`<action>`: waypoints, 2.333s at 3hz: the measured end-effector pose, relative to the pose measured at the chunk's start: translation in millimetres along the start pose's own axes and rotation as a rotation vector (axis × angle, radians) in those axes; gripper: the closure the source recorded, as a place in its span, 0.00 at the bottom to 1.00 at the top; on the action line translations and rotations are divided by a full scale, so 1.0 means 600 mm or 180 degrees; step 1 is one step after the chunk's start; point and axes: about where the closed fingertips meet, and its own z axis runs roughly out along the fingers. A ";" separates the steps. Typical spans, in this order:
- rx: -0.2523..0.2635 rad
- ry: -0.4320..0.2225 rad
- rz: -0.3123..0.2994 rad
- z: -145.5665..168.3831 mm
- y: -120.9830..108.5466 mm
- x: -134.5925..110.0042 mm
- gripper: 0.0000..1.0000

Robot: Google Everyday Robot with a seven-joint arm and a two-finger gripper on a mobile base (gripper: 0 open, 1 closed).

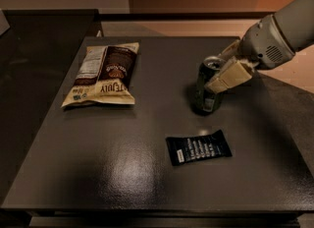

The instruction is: Move green can near rxbar blueberry

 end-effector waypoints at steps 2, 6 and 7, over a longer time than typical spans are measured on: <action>-0.0029 0.0074 -0.0086 0.012 0.043 0.009 0.82; -0.0044 -0.0063 -0.0079 0.024 0.059 0.021 0.00; -0.0044 -0.0063 -0.0080 0.024 0.059 0.021 0.00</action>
Offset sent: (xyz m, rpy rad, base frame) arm -0.0352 0.0077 -0.0153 -0.0349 -0.0033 0.0258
